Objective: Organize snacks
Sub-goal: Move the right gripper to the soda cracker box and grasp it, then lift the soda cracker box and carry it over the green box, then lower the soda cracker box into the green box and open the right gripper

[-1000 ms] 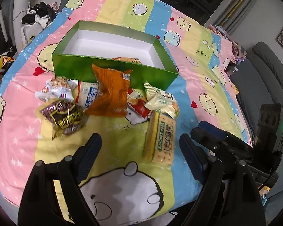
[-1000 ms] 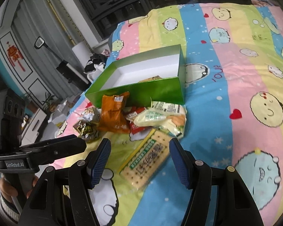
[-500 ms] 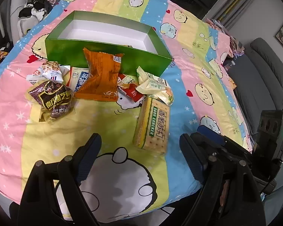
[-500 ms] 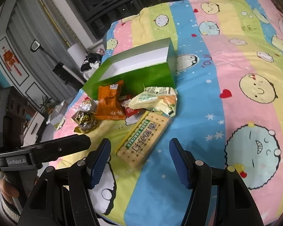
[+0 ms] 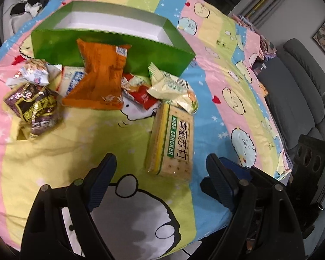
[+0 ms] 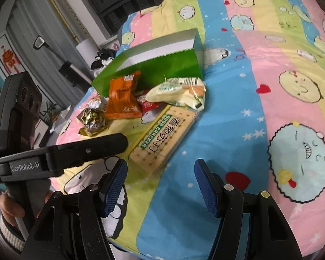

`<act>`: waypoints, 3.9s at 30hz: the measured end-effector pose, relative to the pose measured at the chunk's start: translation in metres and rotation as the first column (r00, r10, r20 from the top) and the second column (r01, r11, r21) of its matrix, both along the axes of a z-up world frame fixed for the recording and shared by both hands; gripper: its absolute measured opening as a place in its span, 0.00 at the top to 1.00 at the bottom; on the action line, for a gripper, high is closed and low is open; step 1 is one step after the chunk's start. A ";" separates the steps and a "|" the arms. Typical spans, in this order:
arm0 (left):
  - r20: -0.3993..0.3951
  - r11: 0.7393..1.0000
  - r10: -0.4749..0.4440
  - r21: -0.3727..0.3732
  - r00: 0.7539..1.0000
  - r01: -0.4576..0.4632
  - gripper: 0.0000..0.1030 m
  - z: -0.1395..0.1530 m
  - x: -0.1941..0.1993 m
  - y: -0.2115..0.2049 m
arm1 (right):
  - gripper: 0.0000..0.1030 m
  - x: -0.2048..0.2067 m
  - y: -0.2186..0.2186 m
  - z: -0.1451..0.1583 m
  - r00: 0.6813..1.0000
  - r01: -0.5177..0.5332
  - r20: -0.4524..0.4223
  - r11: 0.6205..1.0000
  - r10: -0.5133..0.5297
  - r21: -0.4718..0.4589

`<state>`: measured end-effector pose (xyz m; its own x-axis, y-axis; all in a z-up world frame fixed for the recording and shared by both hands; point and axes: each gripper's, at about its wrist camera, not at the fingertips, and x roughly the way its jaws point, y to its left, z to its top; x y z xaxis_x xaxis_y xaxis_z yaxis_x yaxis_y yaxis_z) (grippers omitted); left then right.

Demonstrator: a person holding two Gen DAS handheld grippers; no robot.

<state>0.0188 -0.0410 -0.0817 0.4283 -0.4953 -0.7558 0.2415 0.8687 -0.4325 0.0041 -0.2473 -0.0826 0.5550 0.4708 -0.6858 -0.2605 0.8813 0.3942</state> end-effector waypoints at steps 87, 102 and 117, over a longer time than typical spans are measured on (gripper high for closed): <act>0.237 0.997 0.071 -0.027 0.969 -0.067 0.52 0.092 0.116 0.023 | 0.51 0.123 0.080 0.091 0.937 -0.094 0.332 0.994 0.108 -0.056; 0.124 0.994 0.108 -0.028 0.986 -0.105 0.52 0.068 0.189 0.042 | 0.51 0.203 0.098 0.071 0.959 -0.137 0.241 0.989 0.148 -0.061; 0.005 0.984 0.179 -0.018 0.984 -0.179 0.30 0.039 0.209 0.059 | 0.45 0.232 0.103 0.043 0.980 -0.154 0.119 0.986 0.161 -0.065</act>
<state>0.2279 0.0180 -0.0429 0.5165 -0.4235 -0.7442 0.0860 0.8904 -0.4470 0.2361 -0.1445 -0.0398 0.5587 0.5221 -0.6444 -0.4410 0.8451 0.3023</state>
